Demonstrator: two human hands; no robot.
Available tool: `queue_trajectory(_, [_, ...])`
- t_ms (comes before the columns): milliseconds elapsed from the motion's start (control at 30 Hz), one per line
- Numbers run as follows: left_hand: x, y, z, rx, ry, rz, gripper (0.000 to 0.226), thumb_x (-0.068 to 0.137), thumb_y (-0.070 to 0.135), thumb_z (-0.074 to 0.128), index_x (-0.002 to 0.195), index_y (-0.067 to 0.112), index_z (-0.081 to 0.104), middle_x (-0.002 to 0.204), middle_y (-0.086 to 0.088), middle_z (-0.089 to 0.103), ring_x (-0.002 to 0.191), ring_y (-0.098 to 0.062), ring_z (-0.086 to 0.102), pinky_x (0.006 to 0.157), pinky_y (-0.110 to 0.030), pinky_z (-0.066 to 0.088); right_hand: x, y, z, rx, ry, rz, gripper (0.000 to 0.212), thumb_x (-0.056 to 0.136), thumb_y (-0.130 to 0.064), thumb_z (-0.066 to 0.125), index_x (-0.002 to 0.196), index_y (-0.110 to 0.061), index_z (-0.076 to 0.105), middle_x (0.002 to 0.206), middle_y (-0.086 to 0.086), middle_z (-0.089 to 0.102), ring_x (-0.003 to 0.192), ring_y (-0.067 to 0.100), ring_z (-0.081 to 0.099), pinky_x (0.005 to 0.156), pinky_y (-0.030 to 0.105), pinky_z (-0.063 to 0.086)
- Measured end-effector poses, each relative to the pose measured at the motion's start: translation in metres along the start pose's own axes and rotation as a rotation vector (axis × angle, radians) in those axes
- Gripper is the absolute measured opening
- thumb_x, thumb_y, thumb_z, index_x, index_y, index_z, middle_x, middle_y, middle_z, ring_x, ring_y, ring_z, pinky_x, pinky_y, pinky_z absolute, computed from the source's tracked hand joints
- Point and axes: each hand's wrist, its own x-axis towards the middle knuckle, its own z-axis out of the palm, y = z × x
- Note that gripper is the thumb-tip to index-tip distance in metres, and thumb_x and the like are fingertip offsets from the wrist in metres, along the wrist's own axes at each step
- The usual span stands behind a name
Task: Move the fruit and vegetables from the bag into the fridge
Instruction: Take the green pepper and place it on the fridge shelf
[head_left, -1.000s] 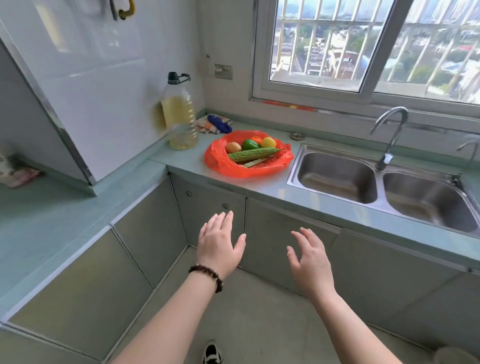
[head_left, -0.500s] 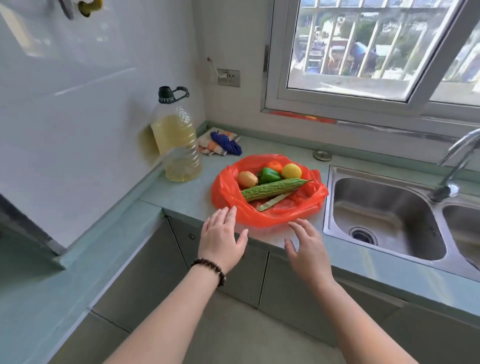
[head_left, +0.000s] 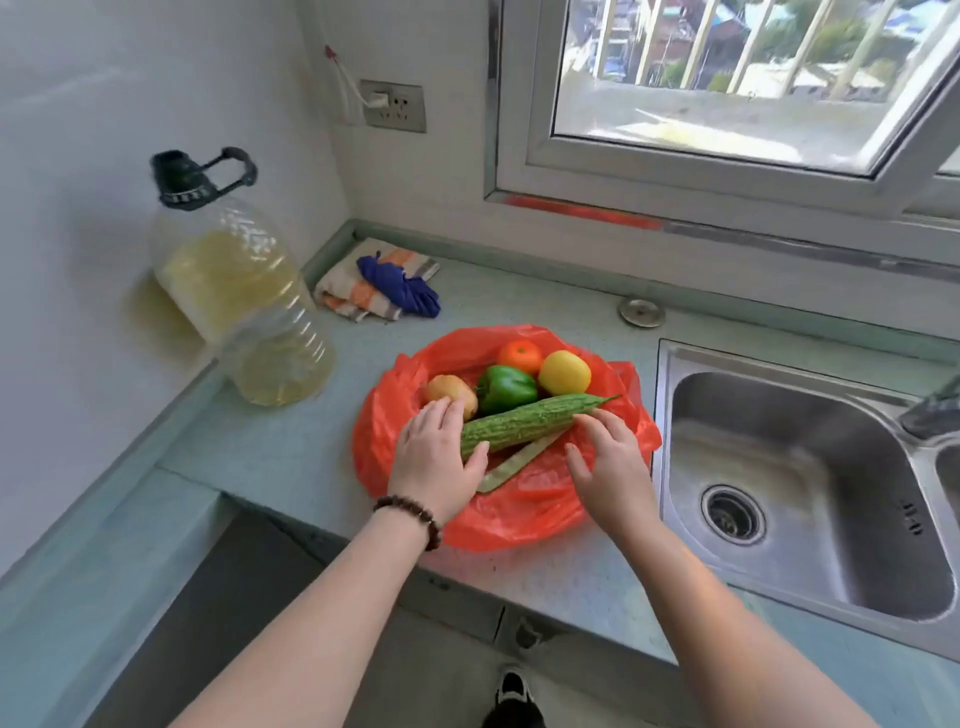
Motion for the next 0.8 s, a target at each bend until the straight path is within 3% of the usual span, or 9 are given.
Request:
queue_trajectory(300, [0.113, 0.01, 0.05, 0.019, -0.12, -0.011, 0.073, 0.09, 0.053, 0.044, 0.147, 0.014, 0.02, 0.153, -0.005, 0.026, 0.142, -0.019, 0.018, 0.117, -0.037, 0.015, 0.124, 0.026, 0.027, -0.021, -0.082, 0.013, 0.058, 0.084, -0.028, 0.063, 0.137, -0.021, 0.042, 0.149, 0.007, 0.032, 0.137, 0.025, 0.028, 0.111, 0.038, 0.03])
queue_trajectory(500, [0.144, 0.002, 0.068, -0.001, -0.256, -0.041, 0.09, 0.083, 0.058, 0.054, 0.148, 0.013, 0.013, 0.155, -0.004, 0.02, 0.143, -0.016, 0.016, 0.118, -0.034, 0.01, 0.149, 0.037, 0.047, -0.086, -0.112, 0.084, 0.07, 0.08, -0.039, 0.066, 0.14, -0.021, 0.035, 0.142, 0.009, 0.036, 0.13, 0.027, 0.032, 0.104, 0.038, 0.035])
queue_trajectory(667, [0.15, 0.0, 0.078, 0.044, -0.247, -0.008, 0.089, 0.079, 0.06, 0.059, 0.146, 0.016, 0.022, 0.15, 0.0, 0.031, 0.139, -0.014, 0.026, 0.117, -0.032, 0.009, 0.154, 0.046, 0.055, -0.071, -0.105, 0.107, 0.076, 0.078, -0.039, 0.069, 0.142, -0.024, 0.031, 0.138, 0.006, 0.039, 0.121, 0.027, 0.038, 0.096, 0.037, 0.04])
queue_trajectory(800, [0.15, 0.001, 0.078, -0.027, -0.195, -0.028, 0.085, 0.073, 0.059, 0.065, 0.14, 0.017, 0.034, 0.141, -0.001, 0.043, 0.131, -0.018, 0.038, 0.113, -0.032, 0.022, 0.151, 0.046, 0.055, -0.04, -0.074, 0.109, 0.075, 0.077, -0.039, 0.069, 0.141, -0.024, 0.033, 0.135, 0.005, 0.042, 0.122, 0.026, 0.039, 0.095, 0.038, 0.042])
